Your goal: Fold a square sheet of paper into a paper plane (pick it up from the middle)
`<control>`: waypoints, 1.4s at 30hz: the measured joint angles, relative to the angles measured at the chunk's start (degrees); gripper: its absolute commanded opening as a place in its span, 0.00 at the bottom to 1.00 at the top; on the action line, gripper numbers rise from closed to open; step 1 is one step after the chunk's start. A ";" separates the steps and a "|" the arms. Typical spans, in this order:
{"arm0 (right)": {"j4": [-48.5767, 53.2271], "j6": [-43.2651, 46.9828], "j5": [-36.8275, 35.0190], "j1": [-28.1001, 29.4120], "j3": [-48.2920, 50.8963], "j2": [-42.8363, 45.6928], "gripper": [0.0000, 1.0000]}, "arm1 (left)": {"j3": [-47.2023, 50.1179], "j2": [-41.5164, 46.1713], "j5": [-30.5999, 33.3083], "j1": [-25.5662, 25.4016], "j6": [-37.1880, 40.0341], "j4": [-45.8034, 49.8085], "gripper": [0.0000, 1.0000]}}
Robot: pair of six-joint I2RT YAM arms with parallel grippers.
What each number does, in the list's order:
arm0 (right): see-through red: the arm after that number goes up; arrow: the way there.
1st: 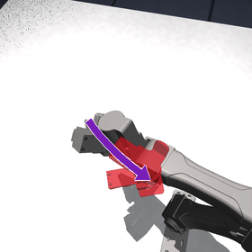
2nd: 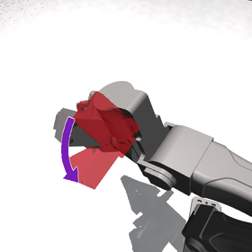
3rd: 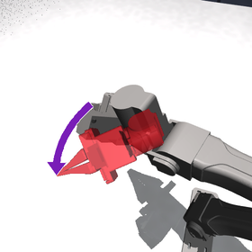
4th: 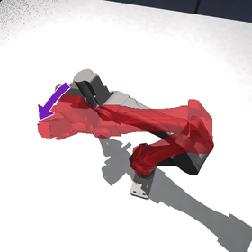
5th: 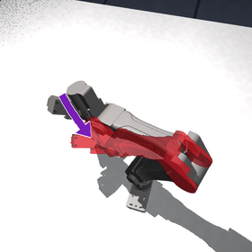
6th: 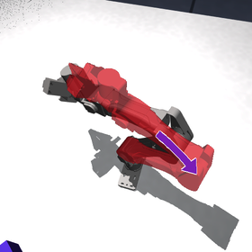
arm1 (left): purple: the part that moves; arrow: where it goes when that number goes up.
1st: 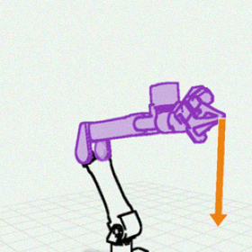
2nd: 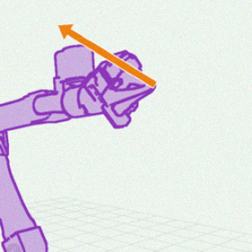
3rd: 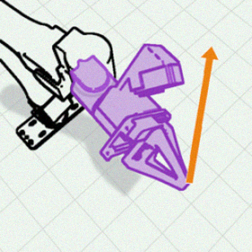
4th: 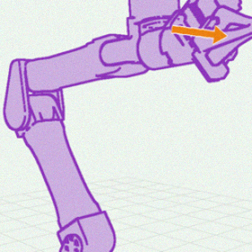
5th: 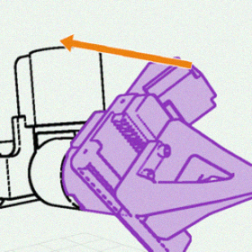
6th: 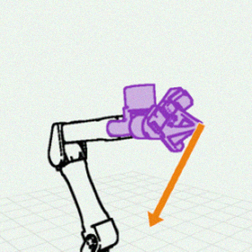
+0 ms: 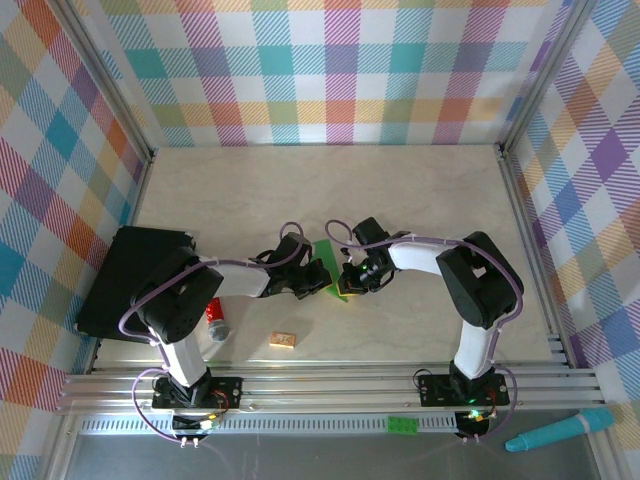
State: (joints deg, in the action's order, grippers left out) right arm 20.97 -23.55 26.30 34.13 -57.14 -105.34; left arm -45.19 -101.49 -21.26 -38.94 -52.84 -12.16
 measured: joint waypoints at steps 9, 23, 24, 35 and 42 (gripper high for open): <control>1.11 0.02 -0.85 0.02 -0.63 -0.28 0.05 | 0.20 -0.31 0.46 1.49 1.29 0.83 0.01; 0.59 0.00 -1.79 0.20 -1.03 -0.44 0.07 | 4.15 3.37 -3.67 14.45 5.38 2.51 0.01; 0.52 -0.02 -1.75 0.20 -1.03 -0.44 0.07 | 4.28 3.67 -3.54 14.86 5.53 2.89 0.01; -2.51 -2.43 0.09 -0.04 -0.87 0.70 0.19 | 7.17 11.47 -2.62 15.63 1.18 1.40 0.06; -10.60 -6.05 3.78 -0.04 -0.26 3.69 0.21 | 8.81 14.21 -0.74 12.61 -3.08 -2.34 0.12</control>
State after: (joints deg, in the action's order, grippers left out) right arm 10.37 -29.61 30.09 34.09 -57.41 -101.65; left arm -36.38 -87.29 -22.00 -26.33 -55.92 -14.50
